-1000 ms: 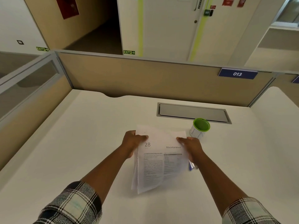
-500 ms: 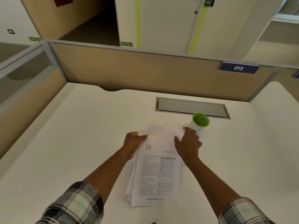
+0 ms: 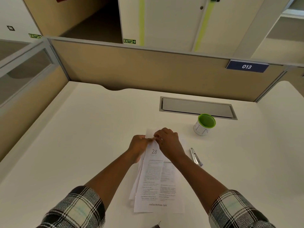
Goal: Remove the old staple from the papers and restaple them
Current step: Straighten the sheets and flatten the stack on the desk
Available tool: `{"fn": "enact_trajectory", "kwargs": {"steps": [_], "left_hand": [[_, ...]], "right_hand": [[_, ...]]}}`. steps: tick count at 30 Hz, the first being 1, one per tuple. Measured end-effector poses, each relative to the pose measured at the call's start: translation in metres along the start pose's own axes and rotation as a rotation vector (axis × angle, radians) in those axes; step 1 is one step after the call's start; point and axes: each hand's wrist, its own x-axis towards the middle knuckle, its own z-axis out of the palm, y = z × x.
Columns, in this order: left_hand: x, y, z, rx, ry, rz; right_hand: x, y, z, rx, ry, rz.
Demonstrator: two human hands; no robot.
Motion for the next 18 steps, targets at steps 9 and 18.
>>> {"fn": "enact_trajectory", "kwargs": {"steps": [9,18], "left_hand": [[-0.0024,0.0025,-0.0001,0.007,-0.027,0.008],[-0.0055,0.0028,0.0001,0.047,-0.065,0.031]], "right_hand": [[0.0004,-0.0029,-0.0007,-0.024,-0.056,-0.038],[-0.0021,-0.0082,-0.0029,-0.101,-0.027,-0.046]]}}
